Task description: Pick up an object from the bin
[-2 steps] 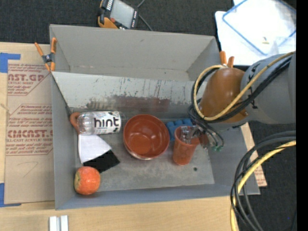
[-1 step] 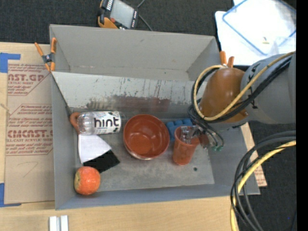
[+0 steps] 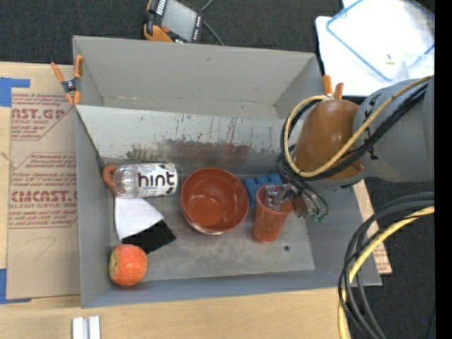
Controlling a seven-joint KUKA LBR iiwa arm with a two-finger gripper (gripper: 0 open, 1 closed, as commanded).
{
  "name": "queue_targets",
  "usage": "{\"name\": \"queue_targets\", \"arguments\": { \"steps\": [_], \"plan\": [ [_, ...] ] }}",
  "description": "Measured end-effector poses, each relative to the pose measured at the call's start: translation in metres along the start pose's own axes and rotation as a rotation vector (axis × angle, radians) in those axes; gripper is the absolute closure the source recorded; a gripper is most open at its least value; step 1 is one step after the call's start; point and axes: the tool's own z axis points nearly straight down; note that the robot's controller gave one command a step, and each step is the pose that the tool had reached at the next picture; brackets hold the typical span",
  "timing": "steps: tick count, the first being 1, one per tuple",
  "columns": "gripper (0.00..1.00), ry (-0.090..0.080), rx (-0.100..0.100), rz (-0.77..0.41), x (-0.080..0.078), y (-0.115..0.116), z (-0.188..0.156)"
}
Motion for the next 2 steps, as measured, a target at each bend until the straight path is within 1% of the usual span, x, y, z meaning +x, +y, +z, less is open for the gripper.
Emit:
{"name": "queue_targets", "arguments": {
  "steps": [1,2],
  "plan": [
    [1.0,0.0,0.0,0.0,0.0,0.0,0.0],
    [1.0,-0.01,0.002,-0.001,-0.016,-0.018,-0.206]
  ]
}}
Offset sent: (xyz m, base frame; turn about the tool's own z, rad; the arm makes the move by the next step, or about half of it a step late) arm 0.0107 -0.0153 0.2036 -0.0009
